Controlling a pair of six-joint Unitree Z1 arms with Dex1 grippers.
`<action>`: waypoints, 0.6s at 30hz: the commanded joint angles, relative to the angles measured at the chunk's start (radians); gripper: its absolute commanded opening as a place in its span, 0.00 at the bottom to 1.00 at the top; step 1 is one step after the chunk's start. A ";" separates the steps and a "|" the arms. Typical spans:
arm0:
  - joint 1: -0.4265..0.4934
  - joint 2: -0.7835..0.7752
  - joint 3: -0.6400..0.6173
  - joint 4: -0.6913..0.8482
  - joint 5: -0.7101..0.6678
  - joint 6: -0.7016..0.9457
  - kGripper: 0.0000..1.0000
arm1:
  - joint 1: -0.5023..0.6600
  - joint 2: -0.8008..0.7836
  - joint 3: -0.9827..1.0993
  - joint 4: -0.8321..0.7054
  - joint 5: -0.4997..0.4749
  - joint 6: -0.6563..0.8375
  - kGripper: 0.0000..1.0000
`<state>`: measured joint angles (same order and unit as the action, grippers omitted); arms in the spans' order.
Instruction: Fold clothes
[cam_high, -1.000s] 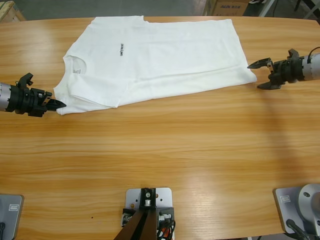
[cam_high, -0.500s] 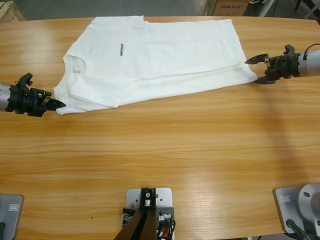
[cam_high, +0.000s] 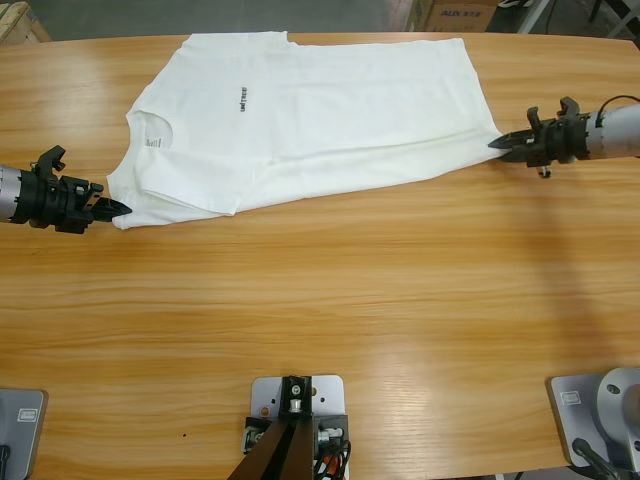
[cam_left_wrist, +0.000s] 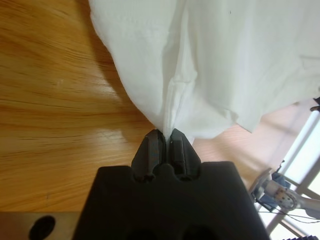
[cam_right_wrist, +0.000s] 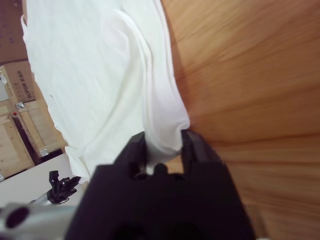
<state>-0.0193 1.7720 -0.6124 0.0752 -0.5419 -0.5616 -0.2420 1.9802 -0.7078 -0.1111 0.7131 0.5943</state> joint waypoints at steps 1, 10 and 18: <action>0.021 -0.005 0.025 -0.002 -0.006 0.014 0.00 | 0.004 0.006 0.026 -0.033 0.010 -0.016 0.00; 0.040 -0.191 0.025 -0.002 -0.005 0.009 0.00 | 0.005 -0.129 0.053 -0.013 0.015 -0.016 0.00; 0.048 -0.273 0.033 0.020 -0.003 0.008 0.00 | 0.004 -0.268 0.073 0.075 0.012 -0.024 0.00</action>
<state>0.0149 1.5500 -0.6125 0.0760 -0.5419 -0.5617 -0.2407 1.8211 -0.6788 -0.1009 0.7140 0.5876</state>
